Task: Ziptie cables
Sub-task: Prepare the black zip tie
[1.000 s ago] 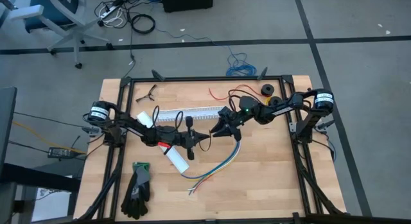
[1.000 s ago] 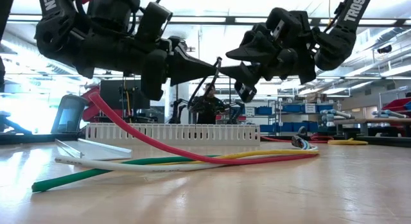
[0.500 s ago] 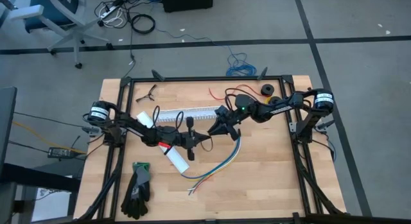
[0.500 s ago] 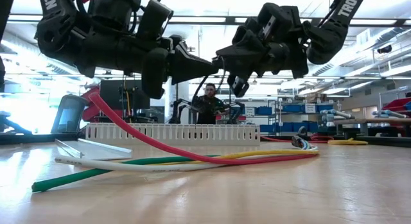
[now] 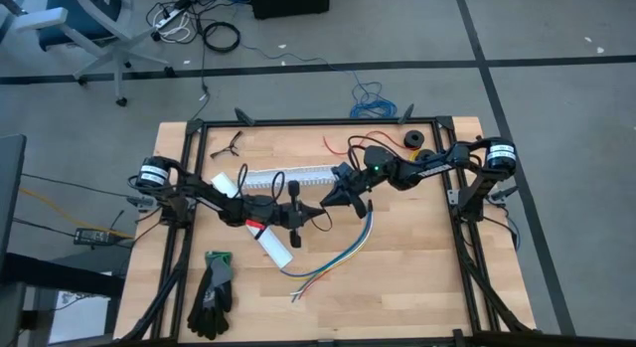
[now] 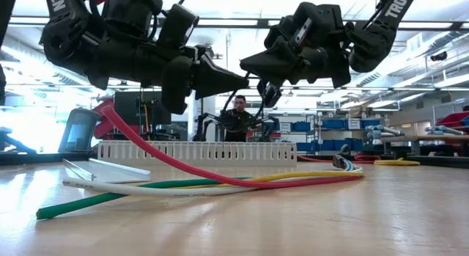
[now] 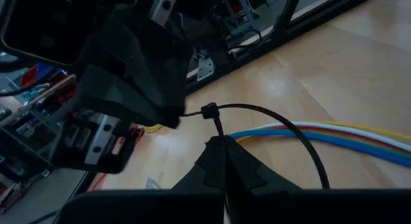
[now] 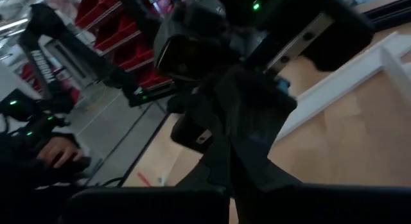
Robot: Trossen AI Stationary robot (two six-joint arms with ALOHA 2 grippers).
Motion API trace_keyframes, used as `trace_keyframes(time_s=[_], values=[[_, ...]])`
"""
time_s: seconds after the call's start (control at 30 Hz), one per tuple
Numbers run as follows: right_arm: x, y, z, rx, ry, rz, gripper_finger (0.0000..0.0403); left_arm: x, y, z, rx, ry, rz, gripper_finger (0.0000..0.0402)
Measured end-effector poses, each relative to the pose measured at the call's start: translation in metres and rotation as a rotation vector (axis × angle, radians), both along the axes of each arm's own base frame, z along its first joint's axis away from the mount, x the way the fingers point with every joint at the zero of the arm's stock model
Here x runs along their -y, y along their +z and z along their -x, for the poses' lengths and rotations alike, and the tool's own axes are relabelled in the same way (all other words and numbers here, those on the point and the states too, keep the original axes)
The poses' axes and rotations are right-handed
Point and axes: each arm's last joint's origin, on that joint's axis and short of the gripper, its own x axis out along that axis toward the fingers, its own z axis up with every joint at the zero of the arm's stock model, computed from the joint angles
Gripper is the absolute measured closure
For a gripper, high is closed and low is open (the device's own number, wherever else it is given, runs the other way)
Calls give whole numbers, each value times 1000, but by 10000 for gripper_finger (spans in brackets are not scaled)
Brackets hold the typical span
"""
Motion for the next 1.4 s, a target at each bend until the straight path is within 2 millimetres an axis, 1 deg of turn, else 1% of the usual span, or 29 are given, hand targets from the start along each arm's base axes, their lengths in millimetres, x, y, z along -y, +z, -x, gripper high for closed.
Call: trace_keyframes(time_s=[0.33, 0.6, 0.7, 0.83, 1.03, 1.17, 1.23, 1.3, 1.33, 1.4], values=[[4, 1, -1, 19, -87, 30, 403, 0, -1, 0, -15, -4, 1, 402], [16, -1, 5, -26, 29, -45, 398, 1, -1, 0, -15, -8, -2, 402], [19, -1, 6, -36, 51, -67, 380, 3, -1, 0, -8, -36, -2, 402], [19, -1, 6, -44, 52, -79, 346, 4, 0, 0, -3, -54, -1, 402], [7, -1, 4, -51, 80, -81, 293, 3, 3, 0, 34, -49, 2, 402], [1, -1, 2, -34, 80, -47, 271, 1, 4, -1, 38, -43, 3, 402], [-2, -2, 1, -27, 50, -28, 271, 1, 4, -1, 38, -42, 2, 402], [-3, -2, 0, -22, 46, -16, 283, 1, 4, -1, 38, -42, 3, 402], [-4, -2, 0, -18, 49, -8, 295, 1, 4, -1, 38, -42, 3, 402], [-6, -2, 0, -12, 50, 3, 332, 1, 4, -1, 38, -32, 2, 402]])
